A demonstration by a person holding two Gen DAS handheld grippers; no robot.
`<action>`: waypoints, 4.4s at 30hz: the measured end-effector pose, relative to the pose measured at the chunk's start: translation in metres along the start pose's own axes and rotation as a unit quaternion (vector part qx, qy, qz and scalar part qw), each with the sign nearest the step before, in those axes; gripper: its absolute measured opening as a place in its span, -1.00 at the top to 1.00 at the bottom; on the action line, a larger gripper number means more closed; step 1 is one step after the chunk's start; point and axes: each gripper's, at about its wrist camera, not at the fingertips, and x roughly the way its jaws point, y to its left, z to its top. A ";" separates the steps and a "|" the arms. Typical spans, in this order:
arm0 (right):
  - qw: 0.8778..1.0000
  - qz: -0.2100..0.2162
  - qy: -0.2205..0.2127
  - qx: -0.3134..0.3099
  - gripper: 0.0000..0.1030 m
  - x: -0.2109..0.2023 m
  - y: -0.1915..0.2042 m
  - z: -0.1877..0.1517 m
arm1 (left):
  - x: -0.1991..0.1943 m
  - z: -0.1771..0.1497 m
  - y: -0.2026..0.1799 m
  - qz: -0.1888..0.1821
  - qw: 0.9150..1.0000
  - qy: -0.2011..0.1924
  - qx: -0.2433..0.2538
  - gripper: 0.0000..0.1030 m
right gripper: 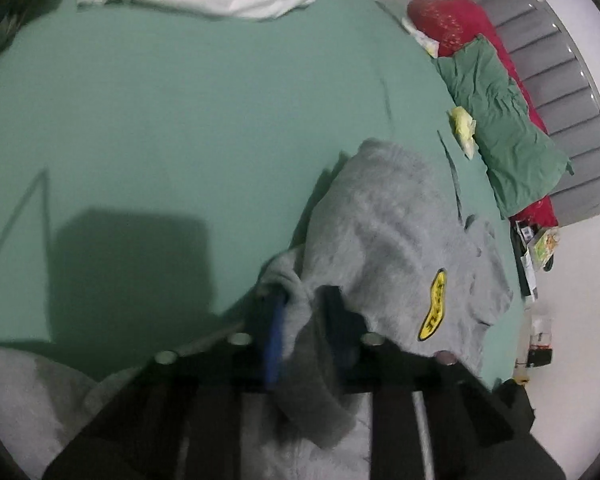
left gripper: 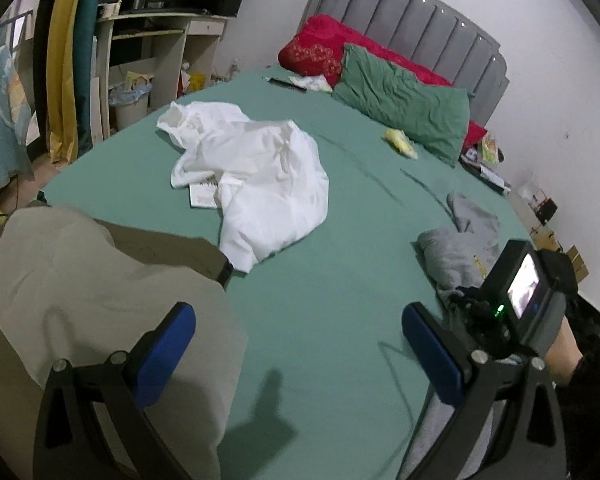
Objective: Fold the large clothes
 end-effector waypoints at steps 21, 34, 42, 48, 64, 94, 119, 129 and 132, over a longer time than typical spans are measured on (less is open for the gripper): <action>0.890 0.106 -0.051 0.442 -0.33 -0.021 -0.092 -0.076 | -0.008 0.002 0.016 0.012 0.999 -0.019 -0.026 -1.00; 0.909 0.065 -0.053 0.408 -0.81 0.044 -0.132 -0.054 | 0.030 -0.027 -0.034 -0.054 0.997 0.055 0.011 -1.00; 0.943 0.070 -0.085 0.313 0.65 0.031 -0.119 -0.033 | 0.059 -0.058 -0.096 -0.150 0.983 0.099 0.026 -1.00; 0.942 -0.010 -0.166 0.293 0.65 -0.078 -0.175 -0.027 | 0.091 -0.097 -0.146 -0.189 0.968 0.157 0.056 -0.78; 0.913 -0.022 0.010 0.408 -0.29 -0.035 -0.195 -0.248 | 0.074 -0.112 -0.063 -0.001 0.989 0.127 0.075 0.80; 0.867 0.002 0.146 0.477 0.36 -0.151 -0.044 -0.475 | 0.061 -0.152 -0.132 -0.059 0.971 0.174 0.152 -0.42; 0.888 0.002 -0.083 0.453 -0.45 0.080 -0.318 -0.176 | 0.124 -0.058 -0.076 0.025 0.994 0.073 0.077 -0.52; 0.854 0.034 -0.035 0.518 -0.52 0.221 -0.382 -0.132 | 0.135 -0.070 -0.070 0.044 0.990 0.054 0.119 -0.56; 0.854 0.032 -0.044 0.517 0.78 0.231 -0.393 -0.125 | 0.135 -0.070 -0.070 0.043 0.990 0.053 0.124 -0.59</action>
